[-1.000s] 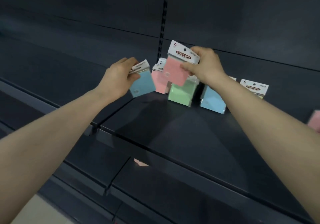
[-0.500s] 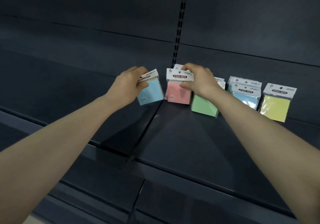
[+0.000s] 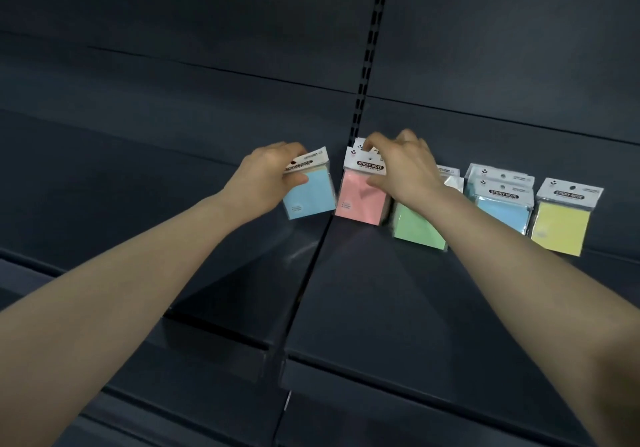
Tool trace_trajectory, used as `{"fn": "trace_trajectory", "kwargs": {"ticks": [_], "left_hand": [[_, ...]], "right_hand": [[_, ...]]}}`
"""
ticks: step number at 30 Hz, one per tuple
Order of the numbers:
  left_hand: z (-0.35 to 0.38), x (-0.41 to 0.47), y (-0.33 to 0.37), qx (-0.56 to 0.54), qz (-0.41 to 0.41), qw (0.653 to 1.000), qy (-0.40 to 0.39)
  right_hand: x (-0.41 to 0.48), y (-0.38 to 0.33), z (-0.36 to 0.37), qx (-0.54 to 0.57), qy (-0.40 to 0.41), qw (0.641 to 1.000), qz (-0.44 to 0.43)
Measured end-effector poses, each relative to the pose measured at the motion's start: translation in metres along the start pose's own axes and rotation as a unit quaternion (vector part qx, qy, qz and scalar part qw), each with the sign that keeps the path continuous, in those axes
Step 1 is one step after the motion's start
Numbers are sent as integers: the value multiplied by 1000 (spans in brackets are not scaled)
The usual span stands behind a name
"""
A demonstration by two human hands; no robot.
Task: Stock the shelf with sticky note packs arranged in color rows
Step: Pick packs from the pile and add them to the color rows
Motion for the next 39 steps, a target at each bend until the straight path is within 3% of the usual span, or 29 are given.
{"fn": "trace_trajectory", "kwargs": {"ticks": [8,18,22,28,32,34,39], "left_hand": [[2,1,-2,-10,-7,1000,-28],[-11,-8,26,-55,49,997,-20],[-3,-12,56,-106,56,992,-35],[31,-23,129,-95,115,987,-66],[48,-30,181,-87,166,980,-68],[58,-34,207,-83,184,977,-71],[71,-31,237,-71,202,976,-48]], "right_hand": [[-3,7,-2,-45,19,999,-16],[-58,23,-45,-55,70,996,26],[-96,26,-56,-17,66,997,33],[-151,36,-60,25,-18,999,44],[-185,47,-66,167,-60,980,91],[-196,58,-68,234,-42,963,128],[-221,106,-84,179,-33,965,189]]}}
Point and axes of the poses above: each hand's wrist, its own x-axis towards the middle knuckle, its own z-axis out of the palm, y = z × x, the point moved 10 cm from there along x, towards the middle knuckle, and after that the axes turned 10 degrees about -z, right-handed, at the moved point
